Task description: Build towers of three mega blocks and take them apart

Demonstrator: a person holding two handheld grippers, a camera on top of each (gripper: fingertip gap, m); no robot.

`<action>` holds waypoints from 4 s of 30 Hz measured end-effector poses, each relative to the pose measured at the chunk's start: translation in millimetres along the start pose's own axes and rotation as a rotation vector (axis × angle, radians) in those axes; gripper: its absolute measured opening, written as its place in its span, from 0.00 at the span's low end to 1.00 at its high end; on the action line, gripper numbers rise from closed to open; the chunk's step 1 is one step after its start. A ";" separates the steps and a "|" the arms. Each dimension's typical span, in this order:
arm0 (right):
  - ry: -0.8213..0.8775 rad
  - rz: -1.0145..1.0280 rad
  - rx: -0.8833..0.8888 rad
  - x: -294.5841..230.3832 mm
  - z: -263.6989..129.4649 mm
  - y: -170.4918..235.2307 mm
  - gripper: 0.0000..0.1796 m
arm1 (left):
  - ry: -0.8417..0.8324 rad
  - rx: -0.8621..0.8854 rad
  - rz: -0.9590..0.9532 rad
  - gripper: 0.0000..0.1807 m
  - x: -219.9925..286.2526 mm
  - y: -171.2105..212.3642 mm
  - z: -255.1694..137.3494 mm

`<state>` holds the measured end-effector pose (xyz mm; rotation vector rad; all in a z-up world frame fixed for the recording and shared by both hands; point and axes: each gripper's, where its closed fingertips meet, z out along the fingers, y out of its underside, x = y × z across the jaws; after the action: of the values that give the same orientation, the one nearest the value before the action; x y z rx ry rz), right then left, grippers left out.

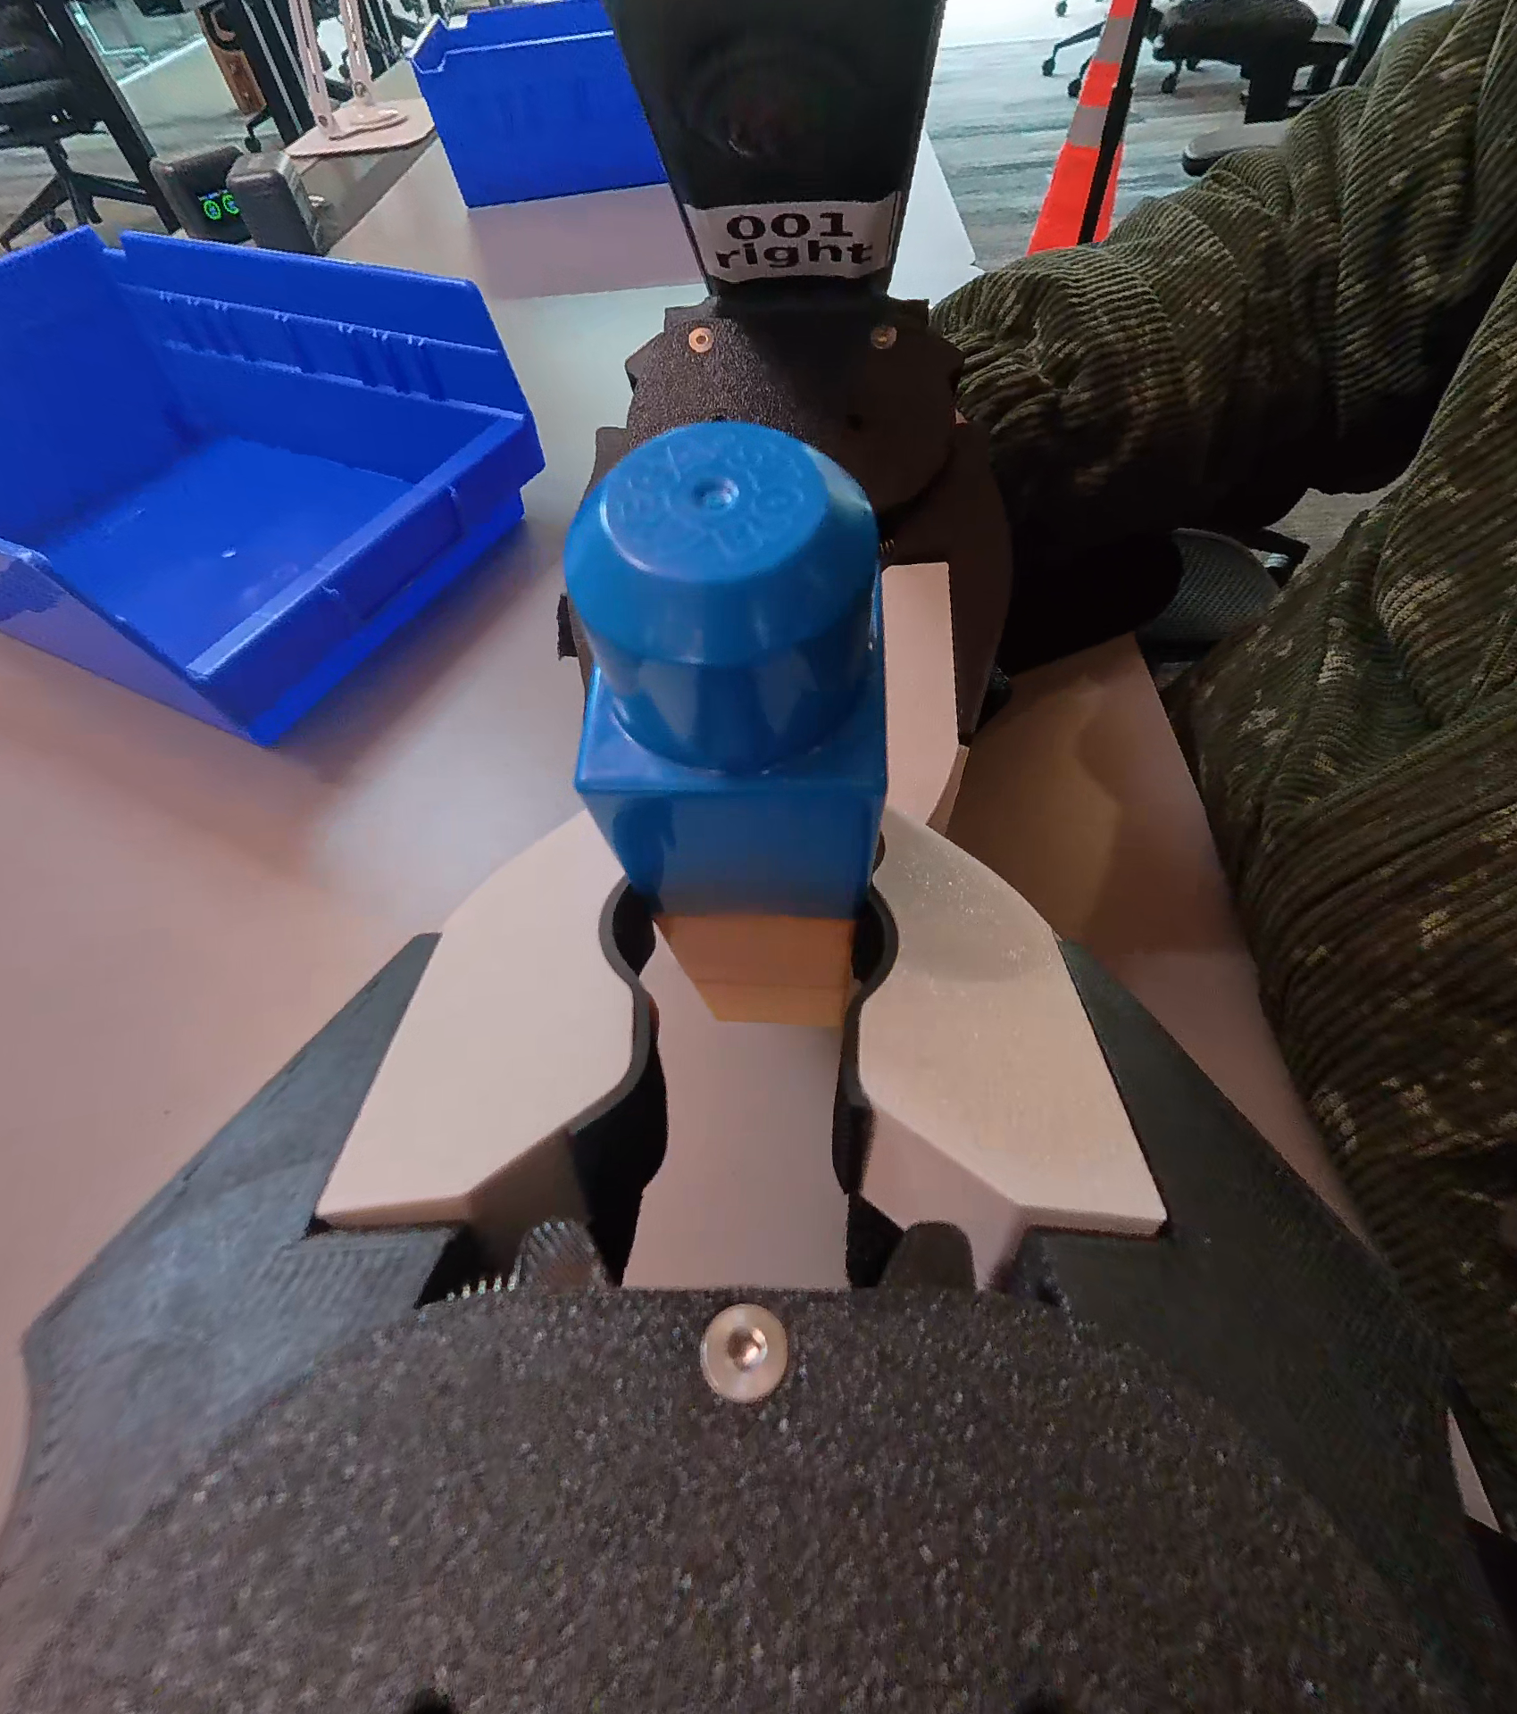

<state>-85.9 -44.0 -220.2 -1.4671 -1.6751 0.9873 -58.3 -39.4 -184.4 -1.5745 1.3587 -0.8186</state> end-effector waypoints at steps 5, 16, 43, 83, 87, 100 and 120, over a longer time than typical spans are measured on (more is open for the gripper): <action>0.003 0.004 0.001 1.1 -0.7 -0.2 0.20 | -0.009 0.007 -0.008 0.23 -1.4 -0.5 0.2; 0.001 0.011 0.000 1.5 -1.0 0.5 0.20 | -0.022 0.017 -0.024 0.23 -2.7 0.1 0.4; -0.060 0.101 0.180 10.2 -14.8 -14.9 0.21 | -0.042 0.139 -0.124 0.19 -11.4 -1.1 -5.0; 0.844 0.345 -0.253 313.5 -319.3 19.0 0.19 | -0.555 0.367 -0.224 0.00 -92.1 -1.1 -67.4; 0.849 0.427 -0.289 347.8 -331.7 68.3 0.19 | -0.541 0.339 -0.212 0.00 -89.4 4.0 -60.1; 0.820 0.429 -0.235 422.2 -274.5 89.4 0.19 | -0.474 0.293 -0.236 0.00 -89.5 19.1 -47.9; 0.606 0.140 0.269 226.1 -180.9 -81.9 0.33 | -0.575 0.273 -0.159 0.00 -92.8 9.3 -63.4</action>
<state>6.6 192.6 -58.9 -1.5158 -0.9798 0.7049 -136.1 39.0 -161.9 -1.5501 0.6876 -0.5508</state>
